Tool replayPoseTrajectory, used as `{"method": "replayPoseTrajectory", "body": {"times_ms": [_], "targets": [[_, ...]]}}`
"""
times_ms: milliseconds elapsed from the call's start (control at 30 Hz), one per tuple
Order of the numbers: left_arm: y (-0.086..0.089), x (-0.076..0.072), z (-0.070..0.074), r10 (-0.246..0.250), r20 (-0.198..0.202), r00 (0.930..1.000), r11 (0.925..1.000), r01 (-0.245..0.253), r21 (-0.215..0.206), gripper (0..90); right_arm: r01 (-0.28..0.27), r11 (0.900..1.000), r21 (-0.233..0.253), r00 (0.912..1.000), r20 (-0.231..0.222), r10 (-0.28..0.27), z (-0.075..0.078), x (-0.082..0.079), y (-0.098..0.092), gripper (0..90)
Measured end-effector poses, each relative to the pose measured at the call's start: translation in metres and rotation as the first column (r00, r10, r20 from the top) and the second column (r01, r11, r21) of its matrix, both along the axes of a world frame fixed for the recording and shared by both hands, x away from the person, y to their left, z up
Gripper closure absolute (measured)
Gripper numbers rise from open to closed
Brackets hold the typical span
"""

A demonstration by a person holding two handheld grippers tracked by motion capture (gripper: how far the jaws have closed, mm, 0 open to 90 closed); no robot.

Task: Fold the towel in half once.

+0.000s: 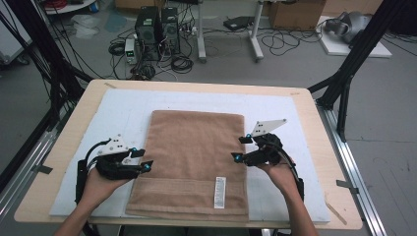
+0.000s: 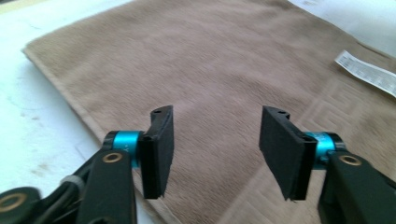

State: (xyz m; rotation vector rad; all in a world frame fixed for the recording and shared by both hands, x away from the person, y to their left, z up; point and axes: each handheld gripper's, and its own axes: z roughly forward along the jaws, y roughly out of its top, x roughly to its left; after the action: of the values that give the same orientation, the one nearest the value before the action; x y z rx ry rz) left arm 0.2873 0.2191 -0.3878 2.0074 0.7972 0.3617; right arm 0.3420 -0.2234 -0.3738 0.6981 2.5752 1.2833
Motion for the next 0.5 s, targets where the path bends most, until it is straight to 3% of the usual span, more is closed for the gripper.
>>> {"method": "replayPoseTrajectory", "body": {"times_ms": [67, 133, 267, 367, 500], "targets": [[0.001, 0.002, 0.004, 0.009, 0.013, 0.9999, 1.0000, -0.009, 0.002, 43.7, 0.015, 1.000, 0.009, 0.9996, -0.026, -0.015, 0.002, 0.006, -0.004, 32.1], [0.002, 0.005, 0.009, 0.012, 0.021, 0.9997, 0.9999, -0.012, -0.003, 43.2, 0.029, 0.999, -0.019, 0.9978, -0.058, -0.030, 0.009, 0.011, -0.006, 29.3], [0.004, 0.013, 0.019, 0.024, 0.035, 0.9991, 0.9997, -0.024, -0.006, 41.2, 0.015, 0.999, -0.052, 0.9985, -0.052, -0.018, 0.030, 0.022, -0.006, 26.5], [0.006, 0.021, 0.024, 0.024, 0.022, 0.9995, 0.9996, -0.024, -0.015, 39.1, 0.021, 0.997, -0.081, 0.9988, -0.043, -0.024, 0.043, 0.030, -0.003, 22.3], [0.006, 0.028, 0.029, 0.027, 0.015, 0.9995, 0.9996, -0.026, -0.008, 36.7, 0.028, 0.998, -0.063, 0.9995, -0.016, -0.029, 0.048, 0.035, 0.000, 19.6]]}}
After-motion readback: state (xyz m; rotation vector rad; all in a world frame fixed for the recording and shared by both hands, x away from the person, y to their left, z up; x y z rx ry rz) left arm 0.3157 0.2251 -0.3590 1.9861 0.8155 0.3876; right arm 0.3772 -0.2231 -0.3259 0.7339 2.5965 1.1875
